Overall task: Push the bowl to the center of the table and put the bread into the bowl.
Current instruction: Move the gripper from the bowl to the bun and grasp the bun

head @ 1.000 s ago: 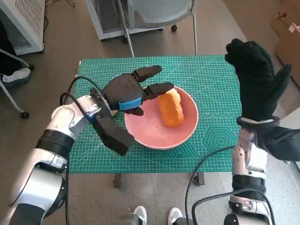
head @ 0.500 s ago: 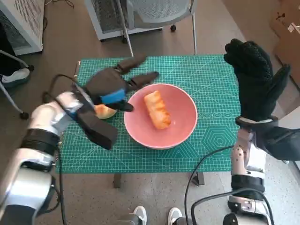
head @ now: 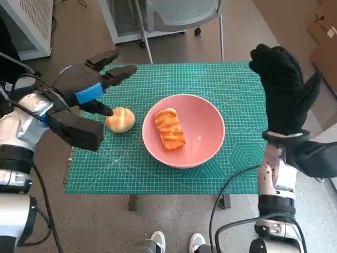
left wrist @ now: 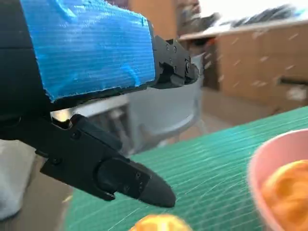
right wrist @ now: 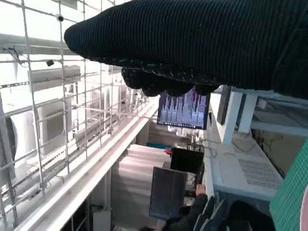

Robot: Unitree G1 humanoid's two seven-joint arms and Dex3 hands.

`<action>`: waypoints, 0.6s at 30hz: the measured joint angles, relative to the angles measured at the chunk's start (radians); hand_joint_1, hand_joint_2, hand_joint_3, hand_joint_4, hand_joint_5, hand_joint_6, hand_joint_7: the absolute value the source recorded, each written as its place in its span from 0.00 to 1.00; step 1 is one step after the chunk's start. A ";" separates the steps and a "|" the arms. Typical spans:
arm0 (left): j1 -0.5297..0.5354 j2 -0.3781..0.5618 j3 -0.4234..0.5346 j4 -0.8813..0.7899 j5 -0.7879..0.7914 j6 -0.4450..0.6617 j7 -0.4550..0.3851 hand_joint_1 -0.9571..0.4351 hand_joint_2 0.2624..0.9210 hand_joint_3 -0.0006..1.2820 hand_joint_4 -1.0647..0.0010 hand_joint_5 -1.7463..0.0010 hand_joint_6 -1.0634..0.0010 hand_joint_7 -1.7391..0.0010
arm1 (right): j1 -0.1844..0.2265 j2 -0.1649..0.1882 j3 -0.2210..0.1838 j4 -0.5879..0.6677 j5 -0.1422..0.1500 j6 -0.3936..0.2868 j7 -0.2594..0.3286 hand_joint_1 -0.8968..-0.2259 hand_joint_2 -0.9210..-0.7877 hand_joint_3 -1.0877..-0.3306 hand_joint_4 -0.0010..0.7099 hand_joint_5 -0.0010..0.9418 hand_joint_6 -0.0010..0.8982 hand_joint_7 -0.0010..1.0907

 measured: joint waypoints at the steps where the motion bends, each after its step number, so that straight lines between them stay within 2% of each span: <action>1: 0.006 0.000 0.003 0.002 -0.005 0.004 -0.007 0.27 0.72 0.00 0.90 1.00 0.75 0.99 | -0.004 0.000 0.000 0.004 0.000 -0.001 0.001 0.48 0.00 0.60 0.57 0.00 0.48 0.01; 8: 0.031 -0.009 0.019 0.026 -0.053 0.052 -0.065 0.28 0.74 0.00 0.91 1.00 0.75 0.99 | -0.025 0.000 -0.001 0.025 0.001 -0.004 0.013 0.47 0.00 0.60 0.58 0.00 0.48 0.01; 18: 0.047 -0.027 0.027 0.035 -0.080 0.111 -0.104 0.29 0.75 0.00 0.92 1.00 0.76 1.00 | -0.038 0.000 -0.001 0.058 0.001 -0.024 0.034 0.47 0.00 0.60 0.60 0.01 0.48 0.01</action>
